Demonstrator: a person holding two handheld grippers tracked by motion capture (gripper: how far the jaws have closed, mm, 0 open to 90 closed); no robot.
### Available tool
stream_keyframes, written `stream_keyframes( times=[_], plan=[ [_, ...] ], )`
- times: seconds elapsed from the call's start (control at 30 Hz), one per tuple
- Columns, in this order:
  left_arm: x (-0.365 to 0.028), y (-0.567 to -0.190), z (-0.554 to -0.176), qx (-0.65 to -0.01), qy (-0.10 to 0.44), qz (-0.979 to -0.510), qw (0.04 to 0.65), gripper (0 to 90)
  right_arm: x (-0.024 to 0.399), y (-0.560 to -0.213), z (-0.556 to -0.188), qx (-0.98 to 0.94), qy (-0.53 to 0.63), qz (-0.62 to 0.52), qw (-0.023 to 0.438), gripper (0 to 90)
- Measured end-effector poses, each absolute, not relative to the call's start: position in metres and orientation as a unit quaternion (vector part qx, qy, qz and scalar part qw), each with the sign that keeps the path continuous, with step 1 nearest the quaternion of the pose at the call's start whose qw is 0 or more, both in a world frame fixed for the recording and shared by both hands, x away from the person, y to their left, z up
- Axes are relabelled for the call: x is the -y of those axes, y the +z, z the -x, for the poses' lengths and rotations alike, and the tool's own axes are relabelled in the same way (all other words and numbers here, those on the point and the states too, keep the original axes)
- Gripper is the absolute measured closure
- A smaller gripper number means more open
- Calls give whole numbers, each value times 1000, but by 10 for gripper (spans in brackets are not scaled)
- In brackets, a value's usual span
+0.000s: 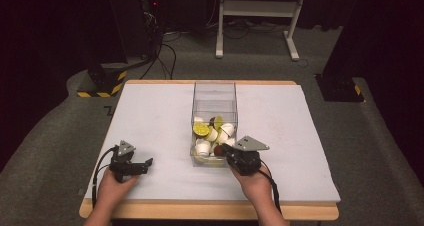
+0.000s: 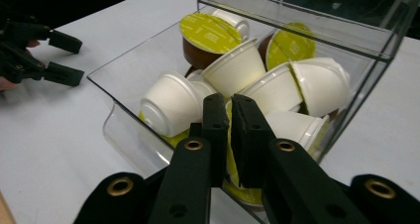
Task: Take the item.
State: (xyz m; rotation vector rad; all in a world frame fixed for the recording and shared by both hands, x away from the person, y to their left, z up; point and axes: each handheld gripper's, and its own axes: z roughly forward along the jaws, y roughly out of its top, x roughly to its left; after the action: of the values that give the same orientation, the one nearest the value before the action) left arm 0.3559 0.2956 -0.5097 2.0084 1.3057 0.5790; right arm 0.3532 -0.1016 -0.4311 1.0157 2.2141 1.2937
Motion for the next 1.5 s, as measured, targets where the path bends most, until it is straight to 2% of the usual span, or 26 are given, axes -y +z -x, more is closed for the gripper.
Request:
stream_keyframes(
  times=[0.83, 1.03, 1.5],
  plan=[
    [-296, -510, -356, -500, 221, -769, 332, 124, 103, -437, -357, -787, 467, -361, 181, 844],
    [-296, -510, -356, -499, 222, -769, 332, 123, 105, -437, -357, -783, 472, -361, 183, 882],
    [-296, -510, -356, -499, 223, -769, 332, 125, 105, -436, -355, -786, 474, -349, 189, 900]
  ],
)
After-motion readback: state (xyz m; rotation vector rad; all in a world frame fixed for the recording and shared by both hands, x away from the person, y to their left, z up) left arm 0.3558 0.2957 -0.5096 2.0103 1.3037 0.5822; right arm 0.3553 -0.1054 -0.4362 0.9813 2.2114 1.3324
